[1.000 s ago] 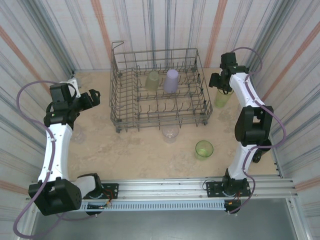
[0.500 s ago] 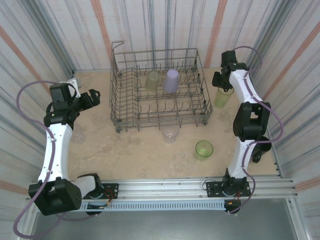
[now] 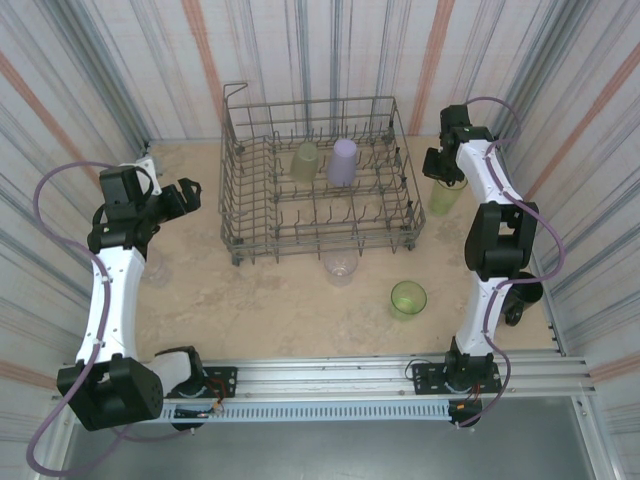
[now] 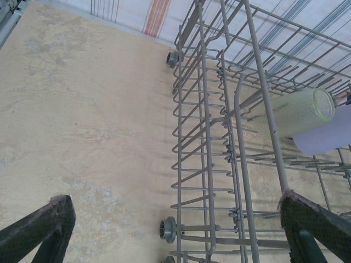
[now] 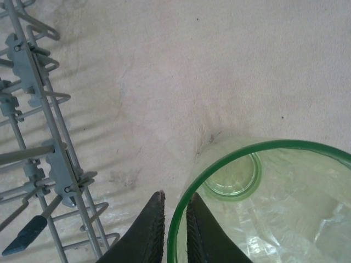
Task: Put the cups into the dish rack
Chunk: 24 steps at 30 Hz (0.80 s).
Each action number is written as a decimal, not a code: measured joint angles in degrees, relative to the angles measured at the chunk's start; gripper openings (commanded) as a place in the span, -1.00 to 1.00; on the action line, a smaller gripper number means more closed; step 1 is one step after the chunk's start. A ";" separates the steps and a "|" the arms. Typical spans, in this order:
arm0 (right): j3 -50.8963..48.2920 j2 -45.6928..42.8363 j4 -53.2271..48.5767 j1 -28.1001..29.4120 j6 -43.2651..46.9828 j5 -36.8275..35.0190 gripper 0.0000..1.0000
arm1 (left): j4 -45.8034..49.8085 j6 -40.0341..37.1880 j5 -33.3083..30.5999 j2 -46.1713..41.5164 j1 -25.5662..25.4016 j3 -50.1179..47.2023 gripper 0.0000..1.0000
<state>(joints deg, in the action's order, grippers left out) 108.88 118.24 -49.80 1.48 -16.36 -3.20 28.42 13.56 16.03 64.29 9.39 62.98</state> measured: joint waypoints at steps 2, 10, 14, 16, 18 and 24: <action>0.11 0.02 0.04 0.00 0.07 -0.24 -0.93 | 0.02 0.02 0.02 0.00 0.00 0.00 0.97; 0.55 0.02 -0.17 0.24 0.09 -0.83 -1.00 | 0.00 0.20 0.07 0.00 0.00 0.00 0.97; 0.66 0.02 -0.26 0.42 0.11 -1.09 -1.00 | 0.00 0.22 0.39 0.00 0.00 0.00 0.97; 0.92 0.02 -0.37 0.42 0.09 -1.05 -1.00 | 0.00 0.22 0.39 -0.02 0.00 0.00 0.97; 1.03 0.02 -0.37 0.42 0.09 -1.03 -1.00 | 0.00 0.22 0.42 -0.02 0.00 0.00 0.97; 1.03 0.02 -0.37 0.42 0.09 -1.01 -1.00 | -0.09 0.42 0.39 -0.24 0.00 0.00 0.97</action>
<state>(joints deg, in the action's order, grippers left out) 109.91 118.26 -50.17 1.89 -16.27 -4.21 28.34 13.98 16.43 64.05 9.39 62.98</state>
